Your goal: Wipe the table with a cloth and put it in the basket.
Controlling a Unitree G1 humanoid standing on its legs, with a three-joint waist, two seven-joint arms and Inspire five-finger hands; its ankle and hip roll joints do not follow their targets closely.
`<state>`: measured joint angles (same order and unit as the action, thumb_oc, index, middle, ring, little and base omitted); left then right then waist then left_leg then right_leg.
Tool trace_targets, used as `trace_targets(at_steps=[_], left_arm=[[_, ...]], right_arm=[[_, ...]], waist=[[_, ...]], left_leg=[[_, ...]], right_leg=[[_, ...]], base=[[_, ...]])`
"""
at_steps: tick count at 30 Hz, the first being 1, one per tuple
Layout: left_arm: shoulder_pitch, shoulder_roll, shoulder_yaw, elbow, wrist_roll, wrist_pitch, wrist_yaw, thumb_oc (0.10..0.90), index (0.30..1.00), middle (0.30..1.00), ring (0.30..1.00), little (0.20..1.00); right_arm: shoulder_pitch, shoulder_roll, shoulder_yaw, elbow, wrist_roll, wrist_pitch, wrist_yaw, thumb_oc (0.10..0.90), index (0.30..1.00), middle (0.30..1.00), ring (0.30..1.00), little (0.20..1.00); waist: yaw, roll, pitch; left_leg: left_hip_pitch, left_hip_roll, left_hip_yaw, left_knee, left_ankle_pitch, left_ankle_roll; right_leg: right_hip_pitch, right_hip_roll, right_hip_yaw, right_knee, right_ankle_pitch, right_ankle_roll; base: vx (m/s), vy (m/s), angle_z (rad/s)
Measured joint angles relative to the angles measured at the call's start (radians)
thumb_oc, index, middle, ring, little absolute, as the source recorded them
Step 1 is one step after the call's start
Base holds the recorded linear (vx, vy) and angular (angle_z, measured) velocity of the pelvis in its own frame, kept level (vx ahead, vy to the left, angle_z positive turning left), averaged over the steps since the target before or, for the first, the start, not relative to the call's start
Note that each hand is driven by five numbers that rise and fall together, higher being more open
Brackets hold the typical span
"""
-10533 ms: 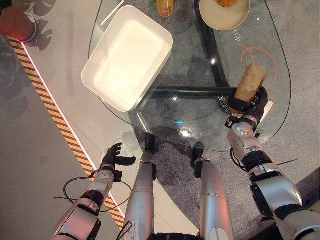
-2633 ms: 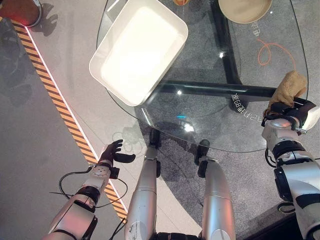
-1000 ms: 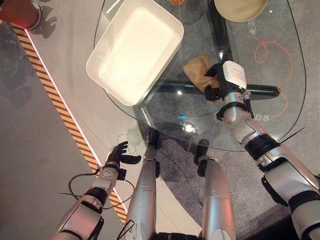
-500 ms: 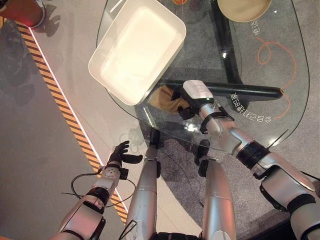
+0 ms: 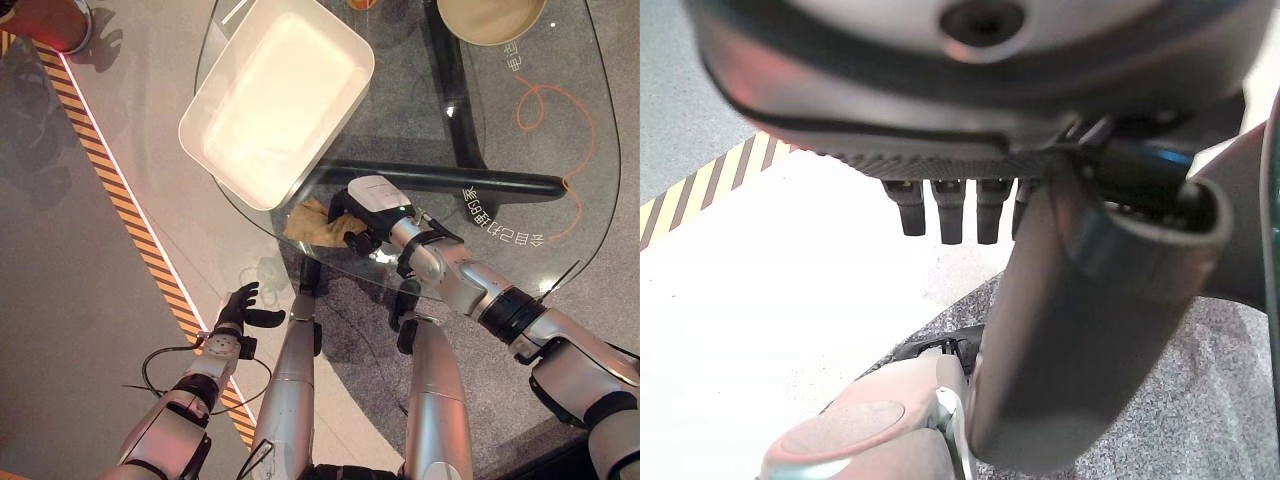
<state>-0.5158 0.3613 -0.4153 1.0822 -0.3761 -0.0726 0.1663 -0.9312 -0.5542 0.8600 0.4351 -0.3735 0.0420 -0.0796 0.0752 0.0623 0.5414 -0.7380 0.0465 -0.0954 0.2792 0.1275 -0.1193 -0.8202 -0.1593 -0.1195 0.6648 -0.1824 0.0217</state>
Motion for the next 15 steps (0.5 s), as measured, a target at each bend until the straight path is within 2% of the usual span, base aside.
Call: trace_targets(at_steps=[8,13,15], left_arm=[[-0.002,0.0,0.01,-0.002,-0.022,-0.007,0.0,0.8,0.9,0.9,0.9,0.9],[-0.004,0.001,0.071,-0.013,-0.136,-0.043,-0.006,0.8,0.9,0.9,0.9,0.9],[0.002,-0.002,0.118,-0.039,-0.264,-0.066,-0.026,0.8,0.9,0.9,0.9,0.9]], right_arm=[[0.023,0.001,-0.001,0.012,-0.017,0.003,-0.04,0.1,0.3,0.3,0.3,0.2],[0.024,0.001,-0.012,0.03,-0.016,0.015,-0.084,0.1,0.3,0.3,0.3,0.2],[0.026,0.003,-0.027,0.042,-0.015,0.023,-0.113,0.1,0.3,0.3,0.3,0.2]], waist=[[0.0,0.0,0.0],[-0.001,0.0,0.0],[0.0,0.0,0.0]], left_leg=[[0.005,0.0,0.0,0.003,0.001,-0.001],[0.005,0.0,-0.003,0.004,0.002,-0.003],[0.005,0.0,-0.004,0.005,0.002,-0.003]], right_leg=[[0.005,0.0,0.0,0.004,0.0,-0.001],[0.005,-0.001,-0.002,0.007,-0.001,-0.002],[0.005,-0.001,-0.003,0.01,-0.001,-0.002]], base=[[0.0,0.0,0.0],[0.0,0.0,0.0],[0.0,0.0,0.0]])
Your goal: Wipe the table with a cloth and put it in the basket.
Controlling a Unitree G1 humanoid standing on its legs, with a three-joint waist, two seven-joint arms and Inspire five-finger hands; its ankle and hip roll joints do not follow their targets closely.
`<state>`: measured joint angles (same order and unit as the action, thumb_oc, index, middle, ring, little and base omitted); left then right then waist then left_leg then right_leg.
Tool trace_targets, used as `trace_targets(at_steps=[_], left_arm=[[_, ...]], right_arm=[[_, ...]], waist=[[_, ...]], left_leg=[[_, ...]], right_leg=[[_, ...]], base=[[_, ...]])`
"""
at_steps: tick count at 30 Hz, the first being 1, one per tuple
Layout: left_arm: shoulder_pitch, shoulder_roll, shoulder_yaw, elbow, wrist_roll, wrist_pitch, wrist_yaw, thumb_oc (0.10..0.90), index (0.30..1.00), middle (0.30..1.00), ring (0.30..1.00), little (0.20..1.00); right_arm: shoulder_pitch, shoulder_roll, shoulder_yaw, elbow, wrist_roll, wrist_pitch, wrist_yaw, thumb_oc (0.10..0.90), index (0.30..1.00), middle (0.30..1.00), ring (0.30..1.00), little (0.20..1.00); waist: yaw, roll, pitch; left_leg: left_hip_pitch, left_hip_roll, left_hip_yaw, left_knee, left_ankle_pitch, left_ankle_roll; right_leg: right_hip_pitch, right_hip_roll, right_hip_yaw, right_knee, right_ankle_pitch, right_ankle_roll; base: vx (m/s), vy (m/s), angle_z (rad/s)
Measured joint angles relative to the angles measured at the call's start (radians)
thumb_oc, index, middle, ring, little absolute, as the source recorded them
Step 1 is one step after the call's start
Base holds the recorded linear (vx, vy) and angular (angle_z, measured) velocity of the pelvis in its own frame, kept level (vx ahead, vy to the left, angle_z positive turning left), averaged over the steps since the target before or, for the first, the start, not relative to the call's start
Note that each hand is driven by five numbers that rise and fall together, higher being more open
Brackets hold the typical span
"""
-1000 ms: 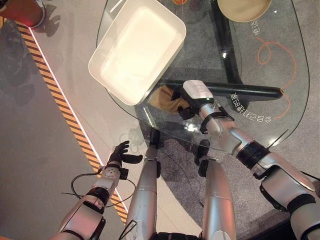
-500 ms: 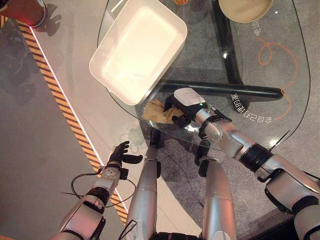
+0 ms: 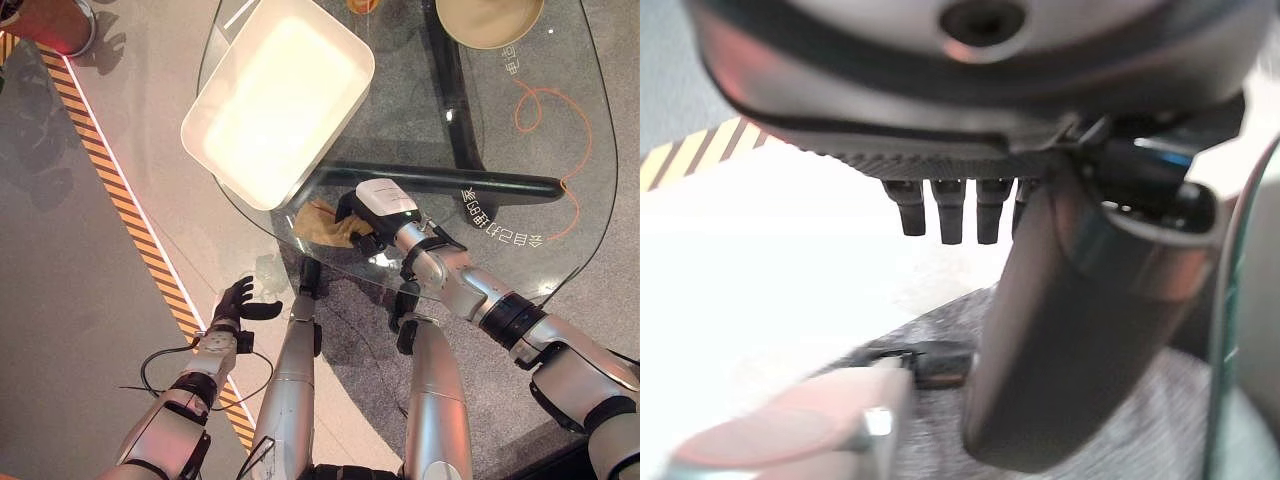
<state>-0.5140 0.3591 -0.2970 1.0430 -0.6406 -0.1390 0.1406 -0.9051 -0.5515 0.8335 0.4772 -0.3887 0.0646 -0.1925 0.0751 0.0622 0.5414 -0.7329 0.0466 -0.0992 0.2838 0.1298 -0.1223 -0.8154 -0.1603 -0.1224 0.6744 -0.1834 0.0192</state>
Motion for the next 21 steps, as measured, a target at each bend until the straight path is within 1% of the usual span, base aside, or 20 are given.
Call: trace_targets(at_steps=[2,3,4,8,12,16,17,20,21], left_arm=[[0.005,-0.007,0.043,-0.05,-0.102,-0.037,-0.002,0.8,0.9,0.9,0.9,0.9],[0.002,-0.008,0.051,-0.083,-0.171,-0.067,-0.002,0.8,0.9,0.9,0.9,0.9],[0.007,-0.018,0.079,-0.127,-0.236,-0.095,0.0,0.8,0.9,0.9,0.9,0.9],[-0.004,-0.029,0.106,-0.197,-0.368,-0.199,0.009,0.8,0.9,0.9,0.9,0.9],[-0.012,-0.034,0.163,-0.258,-0.427,-0.266,0.049,0.8,0.9,0.9,0.9,0.9],[-0.017,-0.034,0.197,-0.338,-0.447,-0.315,0.066,0.8,0.9,0.9,0.9,0.9],[-0.018,-0.034,0.199,-0.364,-0.447,-0.332,0.064,0.8,0.9,0.9,0.9,0.9],[-0.017,-0.034,0.201,-0.418,-0.454,-0.352,0.038,0.8,0.9,0.9,0.9,0.9],[-0.015,-0.038,0.204,-0.446,-0.476,-0.354,0.023,0.8,0.9,0.9,0.9,0.9]], right_arm=[[0.012,0.012,-0.033,0.015,0.006,0.013,-0.035,0.1,0.3,0.3,0.3,0.2],[0.016,0.022,-0.053,0.028,0.03,0.024,-0.066,0.1,0.3,0.3,0.3,0.2],[0.028,0.033,-0.086,0.034,0.062,0.03,-0.096,0.1,0.3,0.3,0.3,0.2],[0.044,0.05,-0.167,0.05,0.165,0.057,-0.21,0.1,0.3,0.3,0.3,0.2],[0.08,0.06,-0.284,0.048,0.229,0.065,-0.307,0.1,0.3,0.3,0.3,0.2],[0.128,0.058,-0.376,0.019,0.244,0.065,-0.366,0.1,0.3,0.3,0.3,0.2],[0.152,0.059,-0.4,0.0,0.244,0.065,-0.385,0.1,0.3,0.3,0.3,0.2],[0.187,0.061,-0.428,-0.026,0.243,0.062,-0.401,0.1,0.3,0.3,0.3,0.2],[0.196,0.064,-0.439,-0.029,0.243,0.055,-0.402,0.1,0.3,0.3,0.3,0.2]], waist=[[0.004,0.0,0.0],[0.004,0.0,0.0],[0.005,0.0,0.0],[0.003,0.0,0.0],[0.0,0.0,0.0],[-0.003,0.0,0.0],[-0.006,0.0,0.0],[-0.016,-0.001,0.001],[-0.019,-0.001,0.001]], left_leg=[[0.0,0.0,-0.002,0.0,0.002,-0.002],[-0.001,0.0,-0.004,0.0,0.003,-0.003],[-0.002,0.0,-0.005,0.0,0.003,-0.003],[-0.002,0.0,-0.006,0.001,0.004,-0.003],[-0.003,0.0,-0.005,0.001,0.003,-0.003],[-0.007,0.0,-0.005,0.002,0.003,-0.002],[-0.009,0.0,-0.005,0.002,0.003,-0.002],[-0.012,0.0,-0.005,0.003,0.002,-0.001],[-0.013,0.0,-0.005,0.005,0.001,0.0]], right_leg=[[0.0,0.0,-0.002,0.001,0.0,0.0],[0.001,-0.001,-0.004,0.002,0.0,-0.001],[0.001,-0.001,-0.006,0.002,-0.001,-0.001],[0.0,-0.001,-0.006,0.002,-0.001,0.0],[0.0,-0.001,-0.005,0.0,0.0,-0.001],[-0.002,-0.001,-0.006,-0.004,-0.001,0.0],[-0.002,0.0,-0.006,-0.006,-0.001,0.0],[-0.003,0.0,-0.006,-0.009,-0.001,0.0],[-0.003,0.001,-0.006,-0.009,-0.001,0.0]], base=[[0.0,-0.014,0.02],[-0.01,-0.024,0.04],[0.0,0.0,0.0],[0.0,0.0,0.0],[0.0,0.0,0.0],[0.0,0.0,0.0],[0.0,0.0,0.0],[0.0,0.0,0.0],[0.0,0.0,0.0]])
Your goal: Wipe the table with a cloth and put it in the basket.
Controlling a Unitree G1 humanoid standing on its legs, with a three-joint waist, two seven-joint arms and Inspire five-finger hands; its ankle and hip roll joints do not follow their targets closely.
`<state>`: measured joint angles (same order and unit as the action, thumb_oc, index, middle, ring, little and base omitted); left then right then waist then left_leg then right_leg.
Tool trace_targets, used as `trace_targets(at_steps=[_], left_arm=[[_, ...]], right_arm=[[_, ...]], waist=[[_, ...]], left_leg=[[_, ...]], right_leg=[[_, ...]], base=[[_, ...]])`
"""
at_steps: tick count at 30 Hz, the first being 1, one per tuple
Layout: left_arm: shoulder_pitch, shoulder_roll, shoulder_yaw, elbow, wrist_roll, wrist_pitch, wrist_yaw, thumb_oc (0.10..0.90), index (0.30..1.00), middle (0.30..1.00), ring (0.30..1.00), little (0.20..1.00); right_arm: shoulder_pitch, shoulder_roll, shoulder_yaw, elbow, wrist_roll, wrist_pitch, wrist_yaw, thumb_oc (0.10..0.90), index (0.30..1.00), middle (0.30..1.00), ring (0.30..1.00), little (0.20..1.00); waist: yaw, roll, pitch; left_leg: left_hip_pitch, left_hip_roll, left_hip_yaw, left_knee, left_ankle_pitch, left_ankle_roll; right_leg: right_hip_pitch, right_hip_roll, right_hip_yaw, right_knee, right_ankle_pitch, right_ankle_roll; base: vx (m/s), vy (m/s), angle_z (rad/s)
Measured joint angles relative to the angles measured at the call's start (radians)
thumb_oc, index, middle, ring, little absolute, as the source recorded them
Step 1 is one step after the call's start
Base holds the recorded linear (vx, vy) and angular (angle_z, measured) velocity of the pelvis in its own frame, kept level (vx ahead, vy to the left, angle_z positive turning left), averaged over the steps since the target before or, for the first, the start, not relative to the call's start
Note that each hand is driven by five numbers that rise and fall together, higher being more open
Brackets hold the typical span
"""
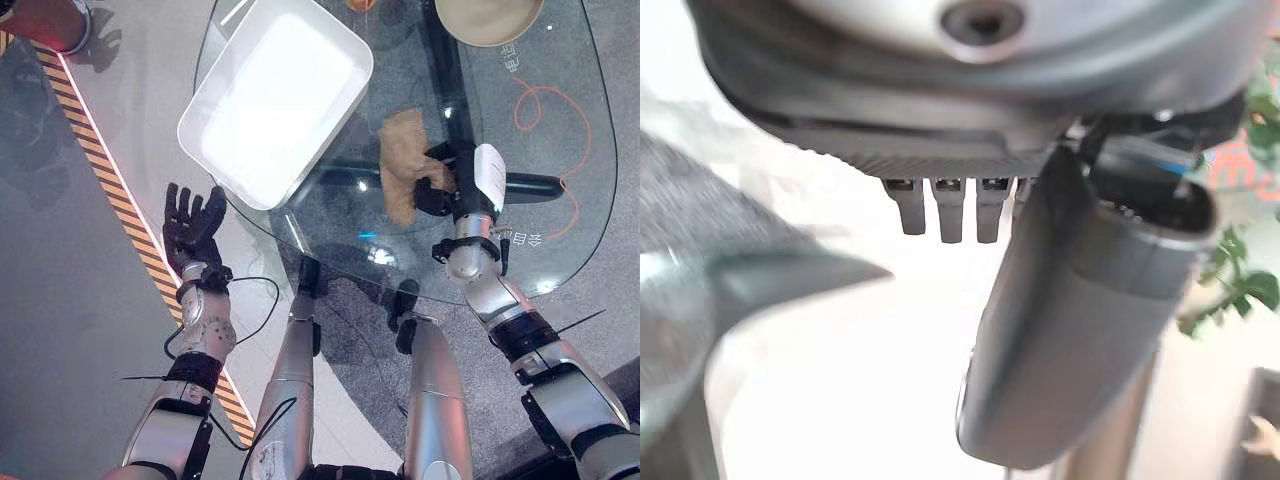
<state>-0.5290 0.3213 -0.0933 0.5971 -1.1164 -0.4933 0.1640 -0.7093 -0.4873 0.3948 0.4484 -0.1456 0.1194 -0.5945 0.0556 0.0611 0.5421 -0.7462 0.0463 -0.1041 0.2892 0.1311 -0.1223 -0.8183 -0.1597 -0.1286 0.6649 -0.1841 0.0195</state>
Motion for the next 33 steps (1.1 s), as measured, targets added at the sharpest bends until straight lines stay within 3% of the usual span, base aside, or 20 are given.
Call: trace_targets(at_steps=[12,19,33], left_arm=[[0.039,-0.089,0.027,-0.161,-0.098,-0.035,-0.157,0.8,0.9,0.9,0.9,0.9],[0.074,-0.09,0.034,-0.279,-0.127,-0.026,-0.262,0.8,0.9,0.9,0.9,0.9],[0.092,-0.081,0.024,-0.331,-0.188,0.16,-0.397,0.8,0.9,0.9,0.9,0.9]], right_arm=[[0.05,0.015,-0.091,-0.139,-0.006,-0.056,-0.011,0.1,0.3,0.3,0.3,0.2],[0.081,0.034,-0.106,-0.217,-0.037,-0.109,-0.011,0.1,0.3,0.3,0.3,0.2],[0.128,0.053,-0.112,-0.297,-0.052,-0.157,0.047,0.1,0.3,0.3,0.3,0.2]], waist=[[-0.004,-0.001,0.001],[-0.003,-0.002,0.001],[-0.009,-0.004,0.002]], left_leg=[[-0.006,0.0,0.002,0.009,-0.006,0.006],[-0.004,0.0,0.002,0.011,-0.007,0.007],[0.001,0.0,0.003,0.013,-0.009,0.01]], right_leg=[[-0.003,0.001,0.002,-0.001,0.0,0.001],[0.001,0.001,0.002,-0.001,0.001,0.001],[0.009,0.001,0.002,-0.006,0.002,0.003]], base=[[0.0,0.0,0.0],[0.0,0.0,0.0],[0.0,0.0,0.0]])
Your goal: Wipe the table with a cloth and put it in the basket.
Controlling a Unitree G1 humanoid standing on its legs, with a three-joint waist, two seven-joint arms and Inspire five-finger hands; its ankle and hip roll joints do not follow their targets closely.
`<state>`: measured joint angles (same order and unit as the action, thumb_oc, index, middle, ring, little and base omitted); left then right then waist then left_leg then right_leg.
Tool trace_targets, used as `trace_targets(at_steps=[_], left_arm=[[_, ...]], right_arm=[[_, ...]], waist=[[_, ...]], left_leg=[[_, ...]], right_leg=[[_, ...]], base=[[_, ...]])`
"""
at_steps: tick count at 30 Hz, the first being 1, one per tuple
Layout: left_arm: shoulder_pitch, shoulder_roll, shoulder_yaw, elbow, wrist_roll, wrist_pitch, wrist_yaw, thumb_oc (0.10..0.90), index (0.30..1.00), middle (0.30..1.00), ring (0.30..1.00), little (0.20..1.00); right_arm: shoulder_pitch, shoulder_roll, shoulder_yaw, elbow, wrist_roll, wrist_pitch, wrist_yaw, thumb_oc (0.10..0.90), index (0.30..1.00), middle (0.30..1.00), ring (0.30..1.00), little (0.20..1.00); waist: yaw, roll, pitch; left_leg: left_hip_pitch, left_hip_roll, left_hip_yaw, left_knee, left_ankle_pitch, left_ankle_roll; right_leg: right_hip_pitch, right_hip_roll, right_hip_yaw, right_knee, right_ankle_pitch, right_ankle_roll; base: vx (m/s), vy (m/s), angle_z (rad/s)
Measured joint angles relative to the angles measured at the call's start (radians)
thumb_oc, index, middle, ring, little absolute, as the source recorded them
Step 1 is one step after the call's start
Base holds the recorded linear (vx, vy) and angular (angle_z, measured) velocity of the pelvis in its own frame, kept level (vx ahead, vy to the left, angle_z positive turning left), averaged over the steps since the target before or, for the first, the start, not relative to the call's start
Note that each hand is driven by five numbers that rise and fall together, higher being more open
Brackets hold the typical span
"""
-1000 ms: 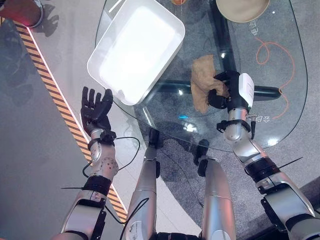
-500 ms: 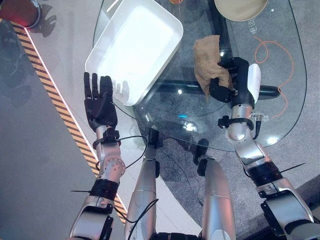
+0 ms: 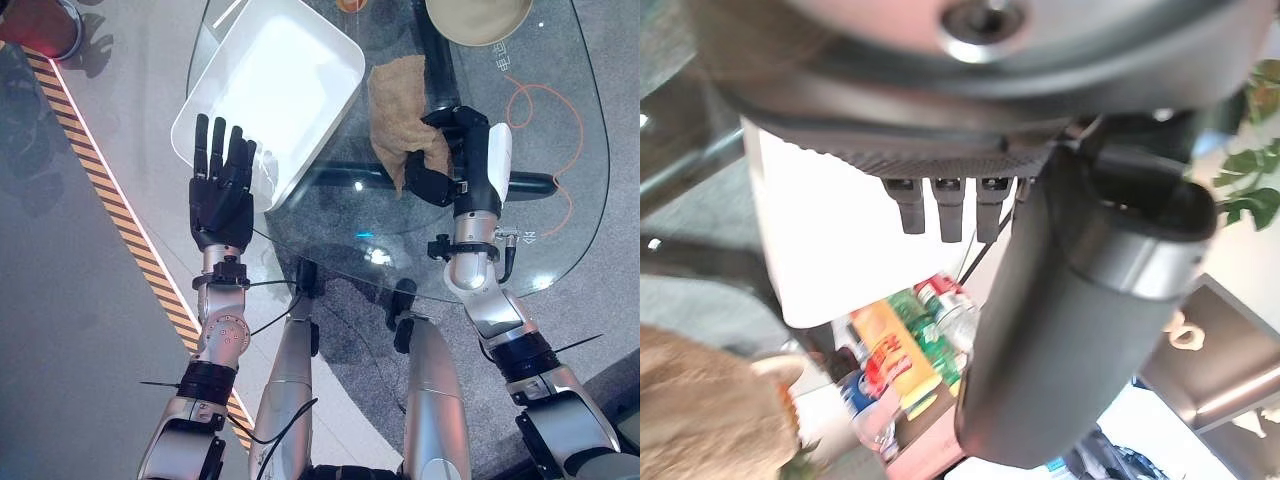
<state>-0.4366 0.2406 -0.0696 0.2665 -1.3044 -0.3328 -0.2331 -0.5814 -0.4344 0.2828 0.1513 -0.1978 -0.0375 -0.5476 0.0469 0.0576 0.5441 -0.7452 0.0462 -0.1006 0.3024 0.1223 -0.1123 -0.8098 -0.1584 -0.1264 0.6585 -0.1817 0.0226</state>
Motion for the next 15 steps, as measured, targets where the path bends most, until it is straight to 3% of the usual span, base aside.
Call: trace_targets(at_steps=[7,15], left_arm=[[0.011,0.002,-0.04,-0.041,-0.02,0.087,-0.065,0.8,0.9,0.9,0.9,0.9],[0.009,0.003,-0.043,-0.053,-0.022,0.131,-0.076,0.8,0.9,0.9,0.9,0.9]], right_arm=[[0.006,0.002,0.041,-0.024,-0.047,-0.018,0.067,0.1,0.3,0.3,0.3,0.2],[0.003,-0.015,0.089,-0.025,-0.08,-0.018,0.152,0.1,0.3,0.3,0.3,0.2]], waist=[[0.001,0.0,0.0],[0.002,0.0,0.0]], left_leg=[[0.011,0.0,0.003,-0.004,-0.003,0.004],[0.011,0.0,0.006,-0.007,0.0,0.0]], right_leg=[[0.006,0.0,0.003,0.001,-0.003,0.005],[0.006,0.0,0.005,-0.002,-0.001,0.003]], base=[[0.0,0.0,0.0],[0.0,0.0,0.0]])
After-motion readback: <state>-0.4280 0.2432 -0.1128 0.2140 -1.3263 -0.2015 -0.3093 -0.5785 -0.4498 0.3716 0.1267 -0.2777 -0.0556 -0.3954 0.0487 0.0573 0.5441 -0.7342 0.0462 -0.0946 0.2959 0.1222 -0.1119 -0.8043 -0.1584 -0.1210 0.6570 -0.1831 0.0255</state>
